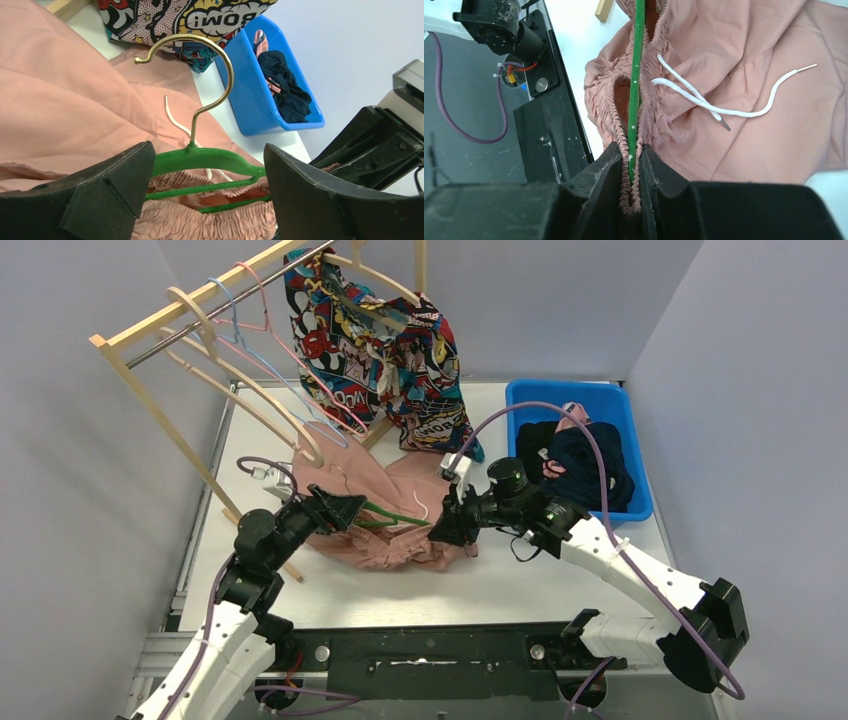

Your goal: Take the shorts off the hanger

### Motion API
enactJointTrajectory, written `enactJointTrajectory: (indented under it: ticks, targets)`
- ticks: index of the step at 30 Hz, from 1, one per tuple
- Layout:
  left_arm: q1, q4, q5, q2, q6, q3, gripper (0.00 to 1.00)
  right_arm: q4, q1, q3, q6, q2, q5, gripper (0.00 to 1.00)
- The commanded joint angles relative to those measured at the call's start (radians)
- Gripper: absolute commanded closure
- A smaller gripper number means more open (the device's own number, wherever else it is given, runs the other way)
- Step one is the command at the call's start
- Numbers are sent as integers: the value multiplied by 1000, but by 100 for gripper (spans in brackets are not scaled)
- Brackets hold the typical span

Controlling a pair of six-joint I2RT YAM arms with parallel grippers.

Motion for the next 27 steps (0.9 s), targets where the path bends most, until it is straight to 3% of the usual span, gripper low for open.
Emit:
enactJointTrajectory:
  ticks: [1, 5, 12, 18, 22, 27]
  targets:
    - [5, 60, 3, -24, -38, -6, 26, 29, 16, 81, 14, -5, -43, 100]
    - [5, 60, -44, -73, 4, -23, 40, 41, 23, 72, 25, -12, -35, 100]
    - [5, -7, -46, -6, 133, 31, 45, 29, 54, 78, 33, 10, -35, 100]
    - [5, -41, -99, 61, 236, 113, 73, 25, 64, 87, 28, 22, -6, 100]
    - [5, -50, -129, 53, 336, 155, 74, 15, 64, 86, 12, 18, 0, 99]
    - [5, -56, -55, 82, 404, 149, 66, 44, 65, 82, 15, 27, -9, 99]
